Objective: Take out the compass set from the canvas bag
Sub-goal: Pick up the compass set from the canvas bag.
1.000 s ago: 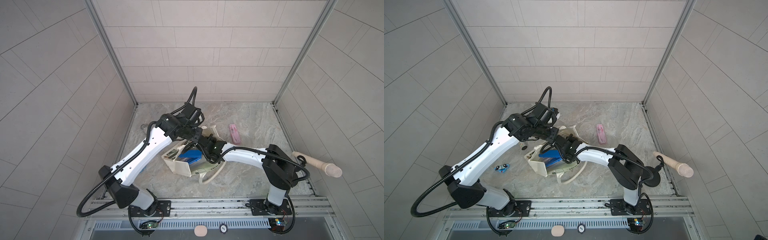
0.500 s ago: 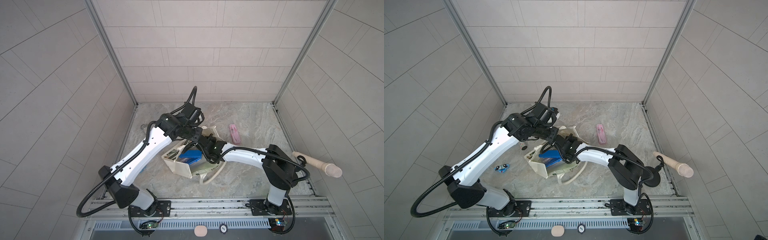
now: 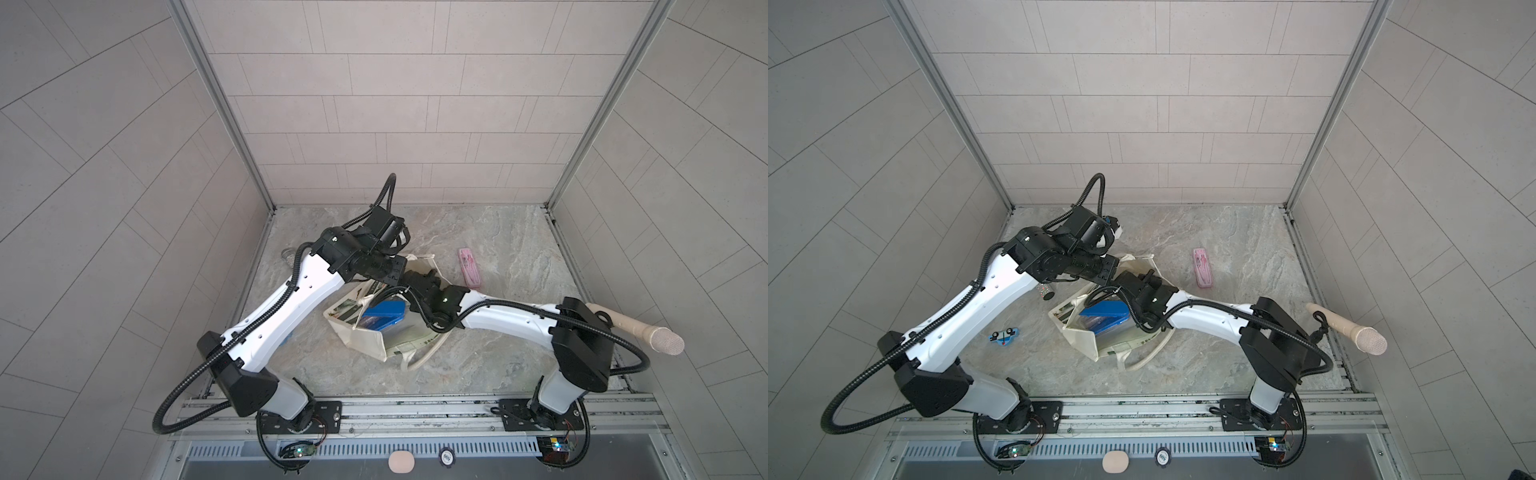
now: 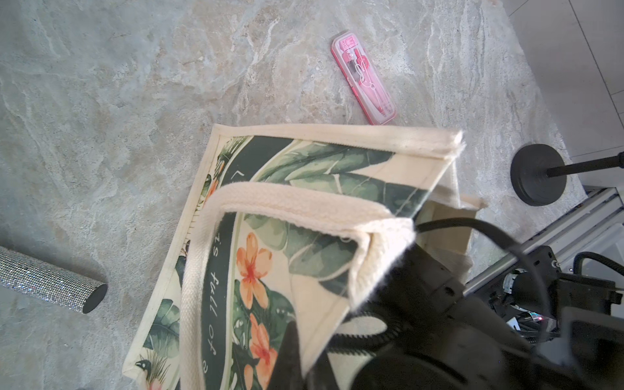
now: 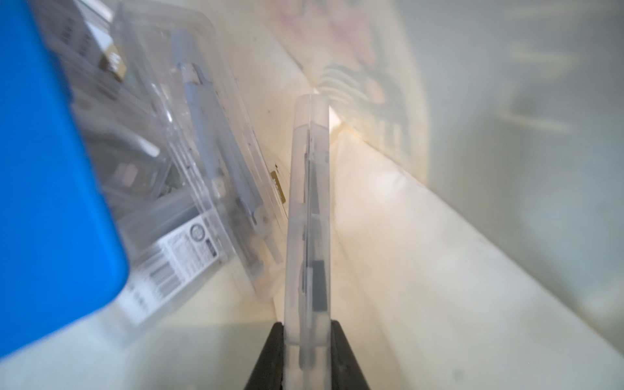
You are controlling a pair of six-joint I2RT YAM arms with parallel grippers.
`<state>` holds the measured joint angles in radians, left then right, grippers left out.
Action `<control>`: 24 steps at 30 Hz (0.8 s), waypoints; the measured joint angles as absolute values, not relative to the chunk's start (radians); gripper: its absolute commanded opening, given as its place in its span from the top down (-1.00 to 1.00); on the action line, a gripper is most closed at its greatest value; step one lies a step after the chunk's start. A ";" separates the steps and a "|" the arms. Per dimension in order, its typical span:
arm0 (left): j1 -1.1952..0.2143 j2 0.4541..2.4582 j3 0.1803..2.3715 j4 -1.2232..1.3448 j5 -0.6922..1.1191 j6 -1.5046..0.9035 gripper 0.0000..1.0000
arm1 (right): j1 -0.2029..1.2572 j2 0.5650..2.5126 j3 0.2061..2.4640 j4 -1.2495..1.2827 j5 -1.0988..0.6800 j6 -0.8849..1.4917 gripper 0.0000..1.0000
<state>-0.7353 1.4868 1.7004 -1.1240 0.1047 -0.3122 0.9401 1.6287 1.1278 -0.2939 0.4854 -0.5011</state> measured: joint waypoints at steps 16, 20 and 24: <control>-0.738 1.487 1.702 -1.119 0.126 -0.306 1.00 | 1.002 1.151 0.891 -0.373 0.408 -0.403 0.68; -0.738 1.488 1.702 -1.118 0.133 -0.306 1.00 | 1.018 1.078 0.873 -0.423 0.404 -0.353 0.68; -0.738 1.488 1.702 -1.117 0.133 -0.306 1.00 | 1.037 0.996 0.854 -0.478 0.397 -0.312 0.68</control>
<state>-0.7383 1.4876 1.7016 -1.1172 0.1333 -0.3061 1.0370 0.9958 0.8536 -0.4778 0.3973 -0.3122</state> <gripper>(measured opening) 0.060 0.208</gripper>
